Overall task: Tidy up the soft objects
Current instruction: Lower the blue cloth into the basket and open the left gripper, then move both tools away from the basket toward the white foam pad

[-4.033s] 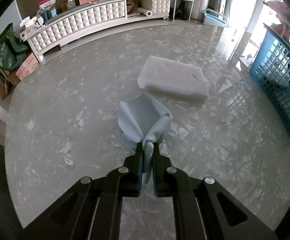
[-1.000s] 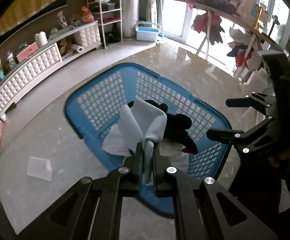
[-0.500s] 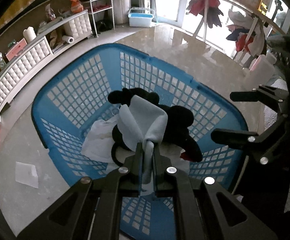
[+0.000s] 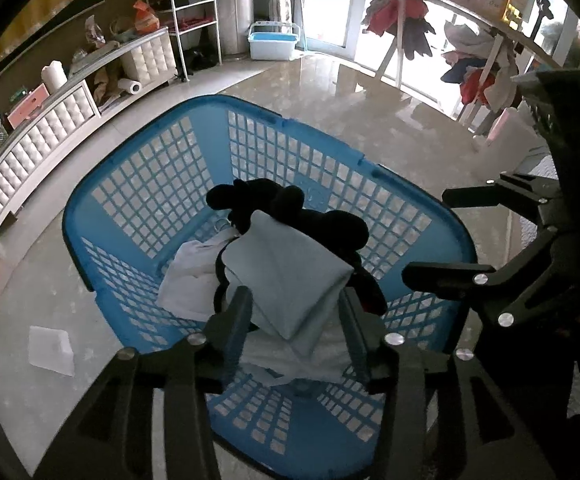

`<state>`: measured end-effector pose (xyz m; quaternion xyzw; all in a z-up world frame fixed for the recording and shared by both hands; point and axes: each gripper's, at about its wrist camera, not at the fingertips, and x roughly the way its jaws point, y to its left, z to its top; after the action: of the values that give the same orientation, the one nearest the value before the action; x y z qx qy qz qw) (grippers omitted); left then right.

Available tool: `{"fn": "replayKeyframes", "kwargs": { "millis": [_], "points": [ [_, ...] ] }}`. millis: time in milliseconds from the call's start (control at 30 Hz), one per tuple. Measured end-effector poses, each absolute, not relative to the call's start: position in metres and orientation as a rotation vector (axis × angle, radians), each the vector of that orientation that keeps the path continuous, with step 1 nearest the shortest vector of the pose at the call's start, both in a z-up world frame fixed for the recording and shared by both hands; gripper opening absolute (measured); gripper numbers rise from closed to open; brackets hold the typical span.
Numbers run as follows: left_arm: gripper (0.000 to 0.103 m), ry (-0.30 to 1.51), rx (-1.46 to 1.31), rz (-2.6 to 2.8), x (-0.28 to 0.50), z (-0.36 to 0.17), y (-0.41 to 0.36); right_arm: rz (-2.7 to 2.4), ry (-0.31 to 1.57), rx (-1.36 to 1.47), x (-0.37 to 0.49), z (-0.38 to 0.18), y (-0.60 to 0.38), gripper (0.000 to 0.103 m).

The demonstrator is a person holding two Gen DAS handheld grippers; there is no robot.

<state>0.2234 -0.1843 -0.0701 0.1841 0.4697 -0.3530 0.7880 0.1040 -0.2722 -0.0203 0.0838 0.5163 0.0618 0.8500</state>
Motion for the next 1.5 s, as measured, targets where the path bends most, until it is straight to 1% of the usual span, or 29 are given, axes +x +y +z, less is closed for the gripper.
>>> {"fn": "replayKeyframes", "kwargs": {
  "millis": [133,200,300,367,667,833,900,1033,1067,1133,1167,1200,1233,1500],
  "points": [
    [0.059,1.004,0.379,-0.759,0.221,-0.064,-0.180,0.137,1.085,0.171,0.103,-0.016,-0.269,0.103],
    [0.068,0.993,0.367,-0.764,0.218,-0.059,-0.177,0.140,1.081,0.164,0.102,-0.014,-0.267,0.103],
    [0.078,0.976,0.366,-0.766,0.212,-0.052,-0.174,0.139,1.075,0.152,0.099,-0.010,-0.264,0.103],
    [0.081,0.965,0.360,-0.767,0.207,-0.047,-0.170,0.138,1.071,0.145,0.097,-0.008,-0.263,0.103],
    [0.082,0.927,0.336,-0.701,0.194,-0.028,-0.135,0.152,1.054,0.098,0.091,0.004,-0.244,0.103],
    [0.082,0.920,0.274,-0.659,0.192,-0.018,-0.104,0.163,1.046,0.065,0.090,0.010,-0.224,0.103],
    [0.086,0.898,0.253,-0.610,0.190,-0.014,-0.087,0.171,1.038,0.056,0.091,0.013,-0.219,0.103],
    [0.088,0.883,0.214,-0.571,0.189,-0.009,-0.058,0.192,1.025,0.032,0.094,0.019,-0.198,0.103],
    [0.090,0.877,0.205,-0.567,0.188,-0.008,-0.052,0.197,1.023,0.026,0.095,0.020,-0.195,0.103],
    [0.091,0.860,0.190,-0.563,0.185,-0.006,-0.038,0.212,1.019,0.013,0.098,0.021,-0.183,0.103],
    [0.094,0.847,0.189,-0.558,0.183,-0.005,-0.031,0.219,1.019,0.006,0.100,0.021,-0.176,0.103],
    [0.101,0.837,0.191,-0.551,0.182,-0.005,-0.024,0.225,1.019,-0.001,0.101,0.021,-0.168,0.103],
    [0.103,0.833,0.200,-0.541,0.181,-0.005,-0.019,0.234,1.018,-0.006,0.104,0.021,-0.163,0.103],
    [0.103,0.805,0.182,-0.467,0.175,-0.001,0.032,0.315,1.011,-0.081,0.126,0.019,-0.105,0.103]
  ]
}}
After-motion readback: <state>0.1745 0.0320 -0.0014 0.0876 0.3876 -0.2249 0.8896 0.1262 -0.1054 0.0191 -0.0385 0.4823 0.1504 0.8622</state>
